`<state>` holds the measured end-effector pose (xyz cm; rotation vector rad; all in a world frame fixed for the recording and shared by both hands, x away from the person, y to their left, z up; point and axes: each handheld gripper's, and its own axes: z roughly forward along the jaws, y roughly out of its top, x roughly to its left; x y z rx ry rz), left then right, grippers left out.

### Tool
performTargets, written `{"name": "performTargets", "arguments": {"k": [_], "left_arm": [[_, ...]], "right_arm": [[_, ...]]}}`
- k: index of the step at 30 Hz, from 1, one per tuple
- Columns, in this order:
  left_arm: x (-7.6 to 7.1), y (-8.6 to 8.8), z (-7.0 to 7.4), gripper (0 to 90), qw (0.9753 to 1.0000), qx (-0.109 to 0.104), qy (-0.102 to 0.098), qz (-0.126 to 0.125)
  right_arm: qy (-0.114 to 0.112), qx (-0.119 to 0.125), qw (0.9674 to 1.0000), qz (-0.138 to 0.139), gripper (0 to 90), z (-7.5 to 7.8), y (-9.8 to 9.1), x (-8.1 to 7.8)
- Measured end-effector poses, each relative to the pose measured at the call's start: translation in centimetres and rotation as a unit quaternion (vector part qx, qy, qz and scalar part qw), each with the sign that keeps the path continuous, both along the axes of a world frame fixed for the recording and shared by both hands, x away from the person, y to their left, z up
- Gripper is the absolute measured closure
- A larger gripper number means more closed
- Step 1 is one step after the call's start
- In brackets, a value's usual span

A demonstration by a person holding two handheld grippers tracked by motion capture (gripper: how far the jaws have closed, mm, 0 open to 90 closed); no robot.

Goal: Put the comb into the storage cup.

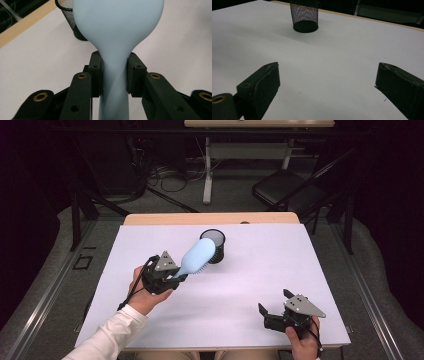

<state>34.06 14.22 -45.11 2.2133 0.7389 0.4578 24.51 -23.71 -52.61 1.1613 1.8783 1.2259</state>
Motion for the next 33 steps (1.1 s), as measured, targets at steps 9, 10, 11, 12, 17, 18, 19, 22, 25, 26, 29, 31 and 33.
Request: {"name": "performTargets", "arguments": {"k": [9,10,11,12,17,18,19,22,25,26,29,31,33], "left_arm": [[0.4,-0.3,0.1,70.1,0.9994,-0.016,-0.02,0.022],[0.5,-0.4,0.1,70.1,0.9992,-0.02,-0.022,0.025],[0.5,-0.4,0.1,70.1,0.9992,-0.02,-0.022,0.025],[0.6,-0.5,0.0,70.1,0.9991,-0.022,-0.023,0.028],[0.8,-0.8,0.1,70.1,0.9984,-0.031,-0.032,0.035],[0.8,-0.8,0.1,70.1,0.9984,-0.031,-0.032,0.035],[0.8,-1.0,0.1,70.1,0.9981,-0.033,-0.037,0.036],[0.8,-1.3,0.2,70.1,0.9977,-0.039,-0.041,0.038],[0.7,-1.5,0.2,70.1,0.9974,-0.042,-0.043,0.039],[0.7,-1.7,0.2,70.1,0.9972,-0.047,-0.044,0.038],[0.6,-2.0,0.3,70.1,0.9968,-0.05,-0.047,0.041],[0.6,-2.1,0.3,70.1,0.9966,-0.051,-0.049,0.042],[0.6,-2.2,0.3,70.1,0.9964,-0.052,-0.051,0.043]], "right_arm": [[0.006,-0.003,1.0,0.001,5.2,0.1,0.0,0.2],[0.005,-0.002,1.0,0.001,5.2,0.1,0.1,0.2],[0.007,-0.001,1.0,0.0,5.2,0.1,0.1,0.2],[0.009,-0.001,1.0,0.0,5.2,0.1,0.1,0.2],[0.014,0.0,0.9999,0.004,5.2,0.2,0.4,0.3],[0.013,0.001,0.9999,0.006,5.2,0.2,0.5,0.3],[0.015,0.0,0.9999,0.006,5.2,0.3,0.6,0.3],[0.018,0.001,0.9998,0.011,5.2,0.3,0.8,0.3],[0.02,0.001,0.9997,0.015,5.2,0.5,1.1,0.3],[0.02,0.003,0.9997,0.016,5.2,0.6,1.1,0.4],[0.024,0.005,0.9995,0.018,5.2,0.8,1.2,0.4],[0.025,0.008,0.9995,0.019,5.2,0.8,1.3,0.4],[0.029,0.01,0.9993,0.02,5.2,0.9,1.4,0.5]]}}
